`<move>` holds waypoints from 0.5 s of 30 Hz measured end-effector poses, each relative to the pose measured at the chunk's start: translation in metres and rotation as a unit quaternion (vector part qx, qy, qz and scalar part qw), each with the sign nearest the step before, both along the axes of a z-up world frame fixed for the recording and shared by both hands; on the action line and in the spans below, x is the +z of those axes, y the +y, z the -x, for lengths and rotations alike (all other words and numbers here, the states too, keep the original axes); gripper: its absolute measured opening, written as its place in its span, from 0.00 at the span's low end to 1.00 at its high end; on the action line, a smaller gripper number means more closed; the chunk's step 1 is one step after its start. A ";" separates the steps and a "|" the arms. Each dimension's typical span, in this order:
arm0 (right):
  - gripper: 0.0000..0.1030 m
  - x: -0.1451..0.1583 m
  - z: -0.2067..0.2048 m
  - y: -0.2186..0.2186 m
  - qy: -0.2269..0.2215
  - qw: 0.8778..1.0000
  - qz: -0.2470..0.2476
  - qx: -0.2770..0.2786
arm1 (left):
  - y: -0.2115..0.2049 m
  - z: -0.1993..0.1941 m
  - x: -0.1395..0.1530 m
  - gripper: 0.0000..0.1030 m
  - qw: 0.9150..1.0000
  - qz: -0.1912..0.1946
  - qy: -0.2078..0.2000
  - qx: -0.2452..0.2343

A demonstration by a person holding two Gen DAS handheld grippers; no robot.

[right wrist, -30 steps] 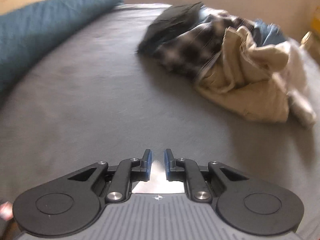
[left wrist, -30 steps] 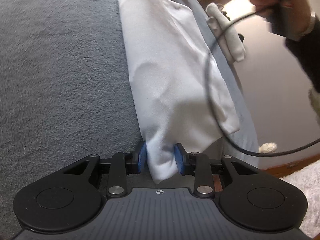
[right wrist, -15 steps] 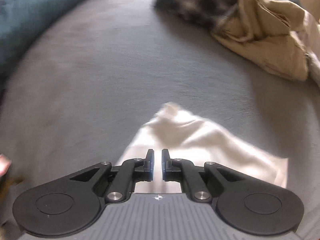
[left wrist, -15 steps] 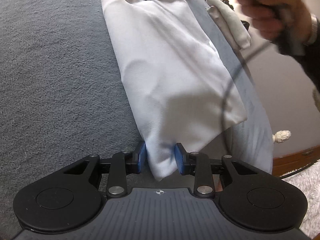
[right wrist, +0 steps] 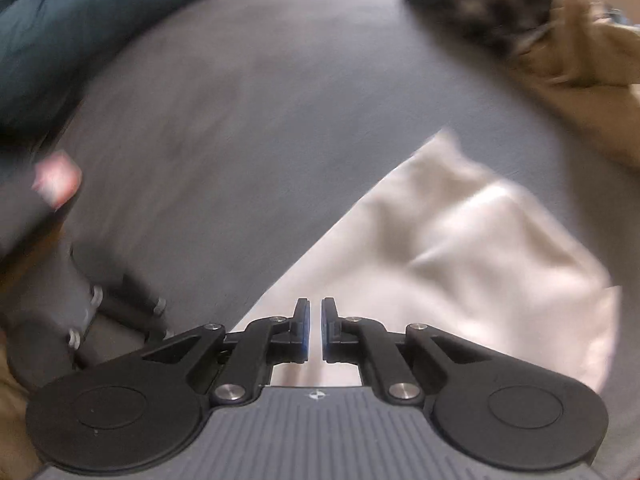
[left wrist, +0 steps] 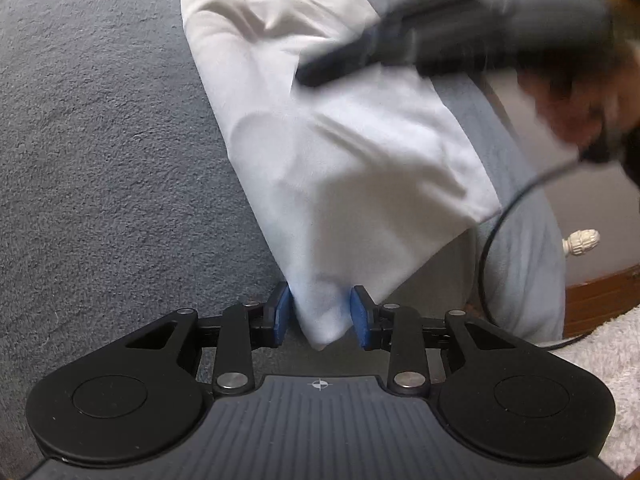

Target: Fold clothes

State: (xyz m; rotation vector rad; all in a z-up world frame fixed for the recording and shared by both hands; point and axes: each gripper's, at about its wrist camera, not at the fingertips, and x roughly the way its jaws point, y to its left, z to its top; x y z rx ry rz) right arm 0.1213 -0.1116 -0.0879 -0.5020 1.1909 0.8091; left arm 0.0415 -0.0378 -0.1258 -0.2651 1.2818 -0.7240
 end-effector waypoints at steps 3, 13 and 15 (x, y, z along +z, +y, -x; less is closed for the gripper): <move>0.01 -0.018 0.006 -0.003 -0.020 0.999 -0.020 -0.017 | -0.007 -0.002 -0.001 0.31 1.000 -0.009 0.002 -0.008; 0.00 -0.002 0.049 -0.029 -0.014 0.998 -0.064 0.004 | -0.023 0.002 -0.004 0.33 0.999 -0.026 -0.005 -0.023; 0.00 -0.025 0.056 -0.031 -0.025 0.998 -0.054 -0.011 | -0.026 0.002 -0.005 0.33 0.999 -0.036 -0.005 -0.031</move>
